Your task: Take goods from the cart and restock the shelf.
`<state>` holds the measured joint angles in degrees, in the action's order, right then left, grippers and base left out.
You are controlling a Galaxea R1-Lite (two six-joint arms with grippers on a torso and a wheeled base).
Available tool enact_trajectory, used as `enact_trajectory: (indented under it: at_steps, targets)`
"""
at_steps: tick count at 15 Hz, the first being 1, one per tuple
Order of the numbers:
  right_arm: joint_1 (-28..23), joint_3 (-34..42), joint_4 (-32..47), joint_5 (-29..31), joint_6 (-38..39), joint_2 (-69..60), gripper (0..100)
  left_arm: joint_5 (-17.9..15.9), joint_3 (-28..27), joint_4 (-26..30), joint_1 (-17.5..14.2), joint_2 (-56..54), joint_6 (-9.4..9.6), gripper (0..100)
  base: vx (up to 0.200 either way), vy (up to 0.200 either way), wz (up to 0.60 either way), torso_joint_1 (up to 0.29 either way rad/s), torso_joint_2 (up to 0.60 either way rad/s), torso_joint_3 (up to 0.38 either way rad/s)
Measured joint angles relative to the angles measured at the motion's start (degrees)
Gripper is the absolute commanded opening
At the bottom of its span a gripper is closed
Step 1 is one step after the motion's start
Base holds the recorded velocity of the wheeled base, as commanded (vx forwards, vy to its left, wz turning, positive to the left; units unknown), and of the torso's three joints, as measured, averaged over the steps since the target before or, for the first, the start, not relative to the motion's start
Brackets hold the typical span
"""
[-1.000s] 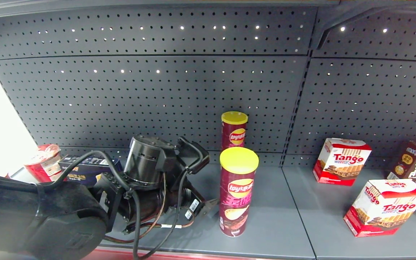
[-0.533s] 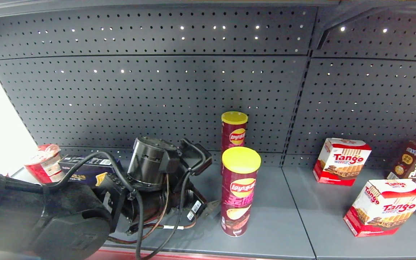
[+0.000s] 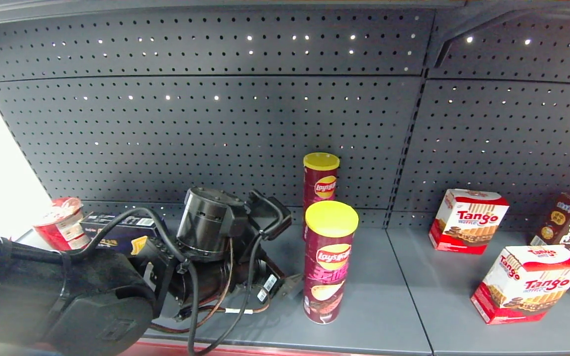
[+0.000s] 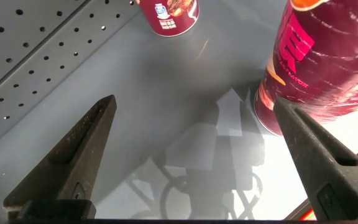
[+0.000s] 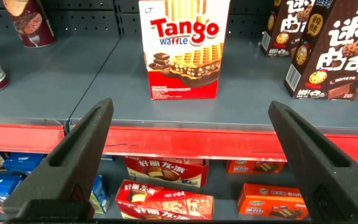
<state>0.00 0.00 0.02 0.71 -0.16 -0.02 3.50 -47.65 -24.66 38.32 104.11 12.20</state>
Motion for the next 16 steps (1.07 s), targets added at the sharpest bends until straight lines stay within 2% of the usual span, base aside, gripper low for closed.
enact_trajectory:
  at_steps: [4,8,13,16]
  targets:
    - [0.0,0.0,0.0,0.0,0.0,0.0,100,0.3,1.3,0.0,-0.6,-0.4,-0.55,100,0.000,0.000,0.00,0.000,0.00,0.000]
    - [0.0,0.0,0.0,0.0,0.0,0.0,100,0.8,5.6,0.0,-1.5,-5.2,-2.41,100,0.000,0.000,0.00,0.000,0.00,0.000]
    - [0.0,0.0,0.0,0.0,0.0,0.0,100,2.8,13.9,0.0,-2.0,-18.0,-4.30,100,0.000,0.000,0.00,0.000,0.00,0.000]
    - [0.0,0.0,0.0,0.0,0.0,0.0,100,3.3,17.7,0.1,-4.1,-26.7,-5.74,100,0.000,0.000,0.00,0.000,0.00,0.000]
